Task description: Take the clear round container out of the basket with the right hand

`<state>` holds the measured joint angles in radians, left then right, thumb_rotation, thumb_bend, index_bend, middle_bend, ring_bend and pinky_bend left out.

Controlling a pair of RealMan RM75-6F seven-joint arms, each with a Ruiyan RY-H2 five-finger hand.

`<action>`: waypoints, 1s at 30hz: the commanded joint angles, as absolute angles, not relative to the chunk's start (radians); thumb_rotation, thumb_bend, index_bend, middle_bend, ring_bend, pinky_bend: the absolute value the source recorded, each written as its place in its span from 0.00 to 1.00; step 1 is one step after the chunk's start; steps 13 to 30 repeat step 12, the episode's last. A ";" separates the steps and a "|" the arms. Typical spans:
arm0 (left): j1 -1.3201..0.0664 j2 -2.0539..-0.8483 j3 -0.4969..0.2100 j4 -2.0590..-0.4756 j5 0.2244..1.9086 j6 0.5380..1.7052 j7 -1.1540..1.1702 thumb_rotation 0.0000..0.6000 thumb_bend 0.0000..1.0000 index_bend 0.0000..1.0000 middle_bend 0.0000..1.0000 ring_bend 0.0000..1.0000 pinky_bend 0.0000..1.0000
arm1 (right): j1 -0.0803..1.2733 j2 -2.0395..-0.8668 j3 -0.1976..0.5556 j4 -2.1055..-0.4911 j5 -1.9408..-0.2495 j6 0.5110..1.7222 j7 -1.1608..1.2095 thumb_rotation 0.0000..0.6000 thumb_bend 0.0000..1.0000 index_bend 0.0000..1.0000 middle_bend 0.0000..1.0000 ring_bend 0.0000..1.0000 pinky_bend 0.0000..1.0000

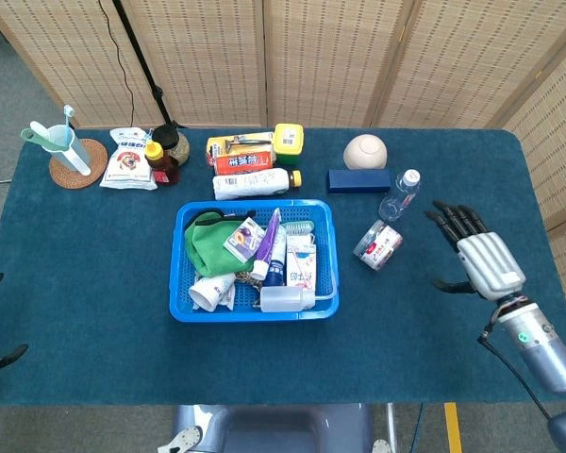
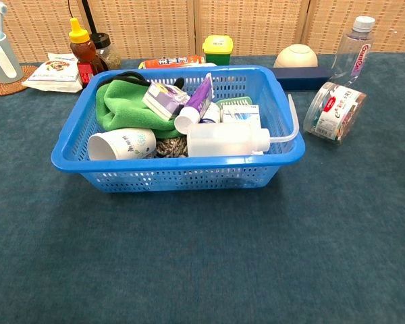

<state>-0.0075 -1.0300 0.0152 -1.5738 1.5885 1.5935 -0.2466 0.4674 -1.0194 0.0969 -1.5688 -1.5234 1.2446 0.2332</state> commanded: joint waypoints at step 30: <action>0.012 -1.056 0.010 -1.526 1.588 1.620 -0.269 1.00 0.00 0.00 0.00 0.00 0.00 | 0.157 -1.174 0.016 -1.450 -1.642 1.676 0.013 1.00 0.05 0.00 0.00 0.00 0.00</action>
